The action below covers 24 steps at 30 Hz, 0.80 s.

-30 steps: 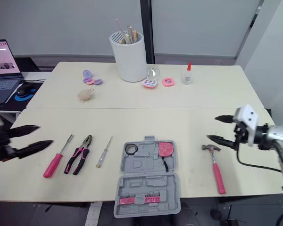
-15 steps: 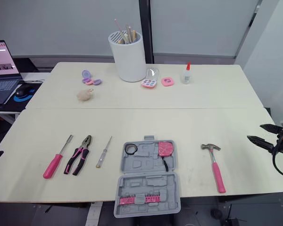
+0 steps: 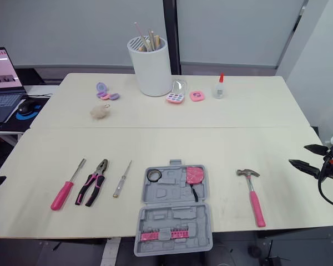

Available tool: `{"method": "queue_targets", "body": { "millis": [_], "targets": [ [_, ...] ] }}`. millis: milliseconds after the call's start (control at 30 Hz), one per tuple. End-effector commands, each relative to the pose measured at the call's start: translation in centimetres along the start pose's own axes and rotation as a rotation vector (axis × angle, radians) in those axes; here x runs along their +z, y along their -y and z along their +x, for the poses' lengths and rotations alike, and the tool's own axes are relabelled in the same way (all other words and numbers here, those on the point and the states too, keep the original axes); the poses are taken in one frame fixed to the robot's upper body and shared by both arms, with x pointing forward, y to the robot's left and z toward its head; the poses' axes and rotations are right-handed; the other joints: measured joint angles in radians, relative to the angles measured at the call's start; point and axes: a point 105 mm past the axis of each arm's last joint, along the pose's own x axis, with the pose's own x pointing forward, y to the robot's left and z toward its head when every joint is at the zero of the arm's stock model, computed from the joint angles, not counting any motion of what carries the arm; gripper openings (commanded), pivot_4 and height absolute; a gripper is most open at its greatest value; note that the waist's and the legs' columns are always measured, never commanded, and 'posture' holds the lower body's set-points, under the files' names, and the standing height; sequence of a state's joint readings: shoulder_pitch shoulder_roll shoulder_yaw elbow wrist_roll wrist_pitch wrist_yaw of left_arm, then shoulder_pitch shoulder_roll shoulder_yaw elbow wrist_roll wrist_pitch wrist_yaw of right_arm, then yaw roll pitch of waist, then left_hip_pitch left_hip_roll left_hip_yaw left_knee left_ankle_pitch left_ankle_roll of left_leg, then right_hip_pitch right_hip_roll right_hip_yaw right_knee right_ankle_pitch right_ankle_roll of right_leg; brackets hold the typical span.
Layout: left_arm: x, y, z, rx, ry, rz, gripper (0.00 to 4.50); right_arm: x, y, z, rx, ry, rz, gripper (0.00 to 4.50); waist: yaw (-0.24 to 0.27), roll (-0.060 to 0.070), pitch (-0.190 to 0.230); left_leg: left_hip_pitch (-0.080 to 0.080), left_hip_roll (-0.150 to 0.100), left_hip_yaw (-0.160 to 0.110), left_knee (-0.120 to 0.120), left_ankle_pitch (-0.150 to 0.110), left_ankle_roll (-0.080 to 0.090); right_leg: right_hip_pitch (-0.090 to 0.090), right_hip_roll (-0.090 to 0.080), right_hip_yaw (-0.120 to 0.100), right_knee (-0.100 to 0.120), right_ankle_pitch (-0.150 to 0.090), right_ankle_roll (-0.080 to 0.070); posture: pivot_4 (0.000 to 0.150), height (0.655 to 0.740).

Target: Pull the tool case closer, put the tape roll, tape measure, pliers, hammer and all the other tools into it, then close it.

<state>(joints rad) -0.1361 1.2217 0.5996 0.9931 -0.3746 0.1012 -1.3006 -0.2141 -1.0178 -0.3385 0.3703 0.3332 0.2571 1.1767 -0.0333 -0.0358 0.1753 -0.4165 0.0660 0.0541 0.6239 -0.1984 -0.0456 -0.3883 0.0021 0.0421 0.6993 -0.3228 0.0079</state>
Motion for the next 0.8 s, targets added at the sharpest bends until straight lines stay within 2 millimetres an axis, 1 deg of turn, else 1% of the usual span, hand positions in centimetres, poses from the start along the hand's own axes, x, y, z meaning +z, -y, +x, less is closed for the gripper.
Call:
{"method": "queue_targets", "body": {
  "millis": [33,267,400,533,633,700,800],
  "targets": [
    [1.0,-0.3,-0.4,0.015,0.021,0.024,4.50,1.2,0.4,-0.5,-0.020,0.010,-0.055,4.39,0.000,0.000,0.000,0.000,0.000,0.000,0.000,0.000,0.000,0.000,0.000,0.000,0.000,0.000,0.000,0.150,0.7400],
    [1.5,-0.1,-0.3,0.009,0.035,0.048,4.50,1.4,0.5,-0.3,-0.020,0.027,-0.074,4.39,0.000,0.000,0.000,0.000,0.000,0.000,0.000,0.000,0.000,0.000,0.000,0.000,0.000,0.000,0.000,0.150,0.7400],
    [1.4,-0.4,-0.7,0.035,0.069,0.044,4.50,2.7,-0.1,1.2,0.017,0.070,-0.108,4.39,-0.005,0.000,0.000,0.000,0.000,0.001,0.000,0.000,0.000,0.000,0.000,0.000,0.001,0.000,0.000,0.150,0.7400],
    [1.2,0.4,-1.0,0.019,0.073,0.046,4.50,5.0,-2.0,3.8,0.106,0.147,-0.151,4.39,-0.018,0.000,0.000,0.000,0.001,0.000,0.000,0.000,0.000,0.000,0.000,0.000,0.002,0.000,0.000,0.150,0.7400],
    [1.1,1.4,-1.5,0.017,0.096,0.055,4.50,7.3,-4.3,6.0,0.205,0.226,-0.188,4.39,-0.025,0.000,0.000,0.000,0.001,0.000,0.000,0.000,0.000,0.000,0.000,0.001,0.003,0.000,0.000,0.150,0.7400],
    [1.0,2.8,-1.9,0.011,0.120,0.069,4.50,9.3,-6.1,7.4,0.278,0.289,-0.223,4.39,-0.029,-0.001,0.000,0.000,0.001,-0.001,0.001,0.000,0.000,-0.001,-0.001,0.002,0.005,0.000,0.000,0.150,0.7400],
    [0.9,5.3,-2.5,0.008,0.156,0.077,4.50,11.8,-8.3,8.9,0.386,0.363,-0.278,4.39,-0.034,-0.001,0.000,0.000,0.000,-0.005,0.001,0.000,0.000,-0.001,-0.001,0.003,0.006,0.000,0.000,0.150,0.7400]
  ]
}}
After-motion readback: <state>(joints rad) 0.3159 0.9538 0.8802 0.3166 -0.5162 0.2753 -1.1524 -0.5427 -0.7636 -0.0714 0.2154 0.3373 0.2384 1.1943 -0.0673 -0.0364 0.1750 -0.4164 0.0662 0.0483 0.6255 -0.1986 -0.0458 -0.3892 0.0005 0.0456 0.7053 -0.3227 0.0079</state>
